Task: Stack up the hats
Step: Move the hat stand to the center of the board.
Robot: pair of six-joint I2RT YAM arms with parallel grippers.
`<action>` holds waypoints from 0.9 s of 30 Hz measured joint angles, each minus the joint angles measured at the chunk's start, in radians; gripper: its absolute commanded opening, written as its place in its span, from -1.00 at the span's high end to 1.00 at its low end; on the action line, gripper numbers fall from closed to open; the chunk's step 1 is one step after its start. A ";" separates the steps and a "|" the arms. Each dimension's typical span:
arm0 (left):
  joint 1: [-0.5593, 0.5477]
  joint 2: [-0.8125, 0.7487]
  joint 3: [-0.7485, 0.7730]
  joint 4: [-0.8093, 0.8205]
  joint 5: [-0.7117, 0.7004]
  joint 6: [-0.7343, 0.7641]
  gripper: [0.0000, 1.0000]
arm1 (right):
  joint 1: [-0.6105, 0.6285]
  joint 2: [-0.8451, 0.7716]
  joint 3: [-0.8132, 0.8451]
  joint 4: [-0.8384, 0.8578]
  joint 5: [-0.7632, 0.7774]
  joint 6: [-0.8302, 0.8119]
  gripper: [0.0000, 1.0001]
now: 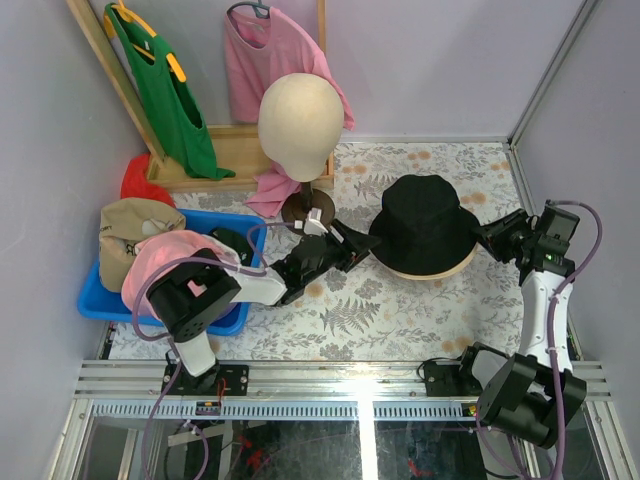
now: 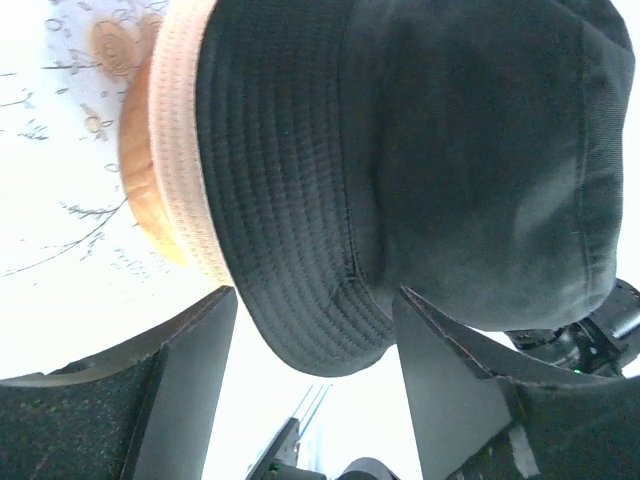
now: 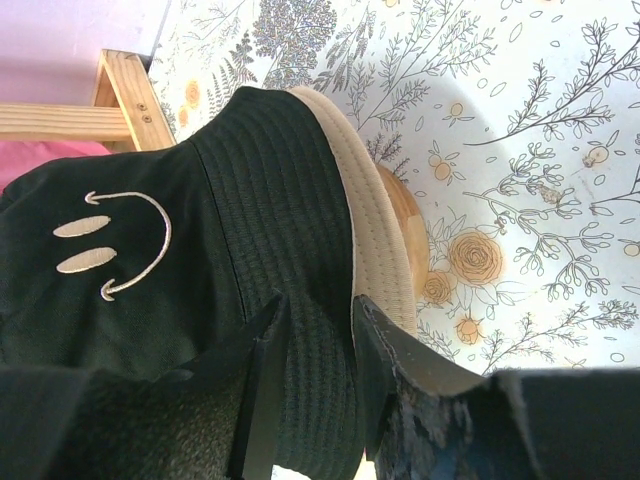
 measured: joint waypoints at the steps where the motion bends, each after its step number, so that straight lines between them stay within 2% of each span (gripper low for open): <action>1: 0.000 -0.007 0.000 -0.023 0.000 0.006 -0.28 | 0.000 -0.004 -0.002 0.000 0.000 0.000 0.21; 9: -0.022 -0.084 0.000 -0.275 -0.026 0.039 -0.43 | 0.000 -0.068 -0.008 -0.026 0.010 0.000 0.19; 20: -0.075 -0.369 0.040 -0.694 -0.162 0.139 -0.57 | 0.000 -0.153 0.014 -0.112 0.011 0.000 0.08; 27: -0.085 -0.528 0.141 -0.987 -0.286 0.230 -0.63 | 0.000 -0.182 0.049 -0.119 0.011 0.000 0.06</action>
